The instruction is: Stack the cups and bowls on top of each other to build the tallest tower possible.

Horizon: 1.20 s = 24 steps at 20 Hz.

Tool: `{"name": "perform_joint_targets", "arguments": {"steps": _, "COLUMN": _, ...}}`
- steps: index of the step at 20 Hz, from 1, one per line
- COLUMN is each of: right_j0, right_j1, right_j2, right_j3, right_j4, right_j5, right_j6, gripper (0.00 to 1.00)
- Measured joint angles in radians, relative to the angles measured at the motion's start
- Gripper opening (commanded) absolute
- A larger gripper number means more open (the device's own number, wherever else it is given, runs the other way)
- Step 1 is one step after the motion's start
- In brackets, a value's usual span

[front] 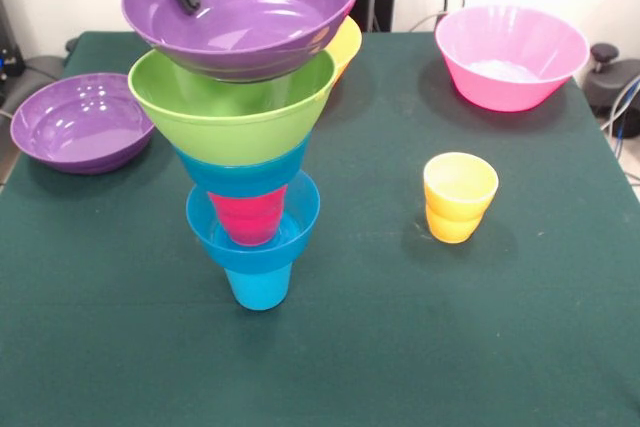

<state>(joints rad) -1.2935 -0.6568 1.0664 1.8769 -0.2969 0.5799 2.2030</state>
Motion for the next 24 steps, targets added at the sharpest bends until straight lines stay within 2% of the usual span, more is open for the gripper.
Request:
{"name": "perform_joint_targets", "arguments": {"steps": 10, "right_j0": 0.0, "right_j1": 0.018, "right_j2": 0.0, "right_j3": -0.019, "right_j4": -0.039, "right_j5": 0.0, "right_j6": 0.0, "gripper": 0.0}}
{"name": "perform_joint_targets", "arguments": {"steps": 24, "right_j0": 0.004, "right_j1": 0.018, "right_j2": 0.0, "right_j3": -0.066, "right_j4": -0.051, "right_j5": 0.0, "right_j6": 0.0, "gripper": 0.0}}
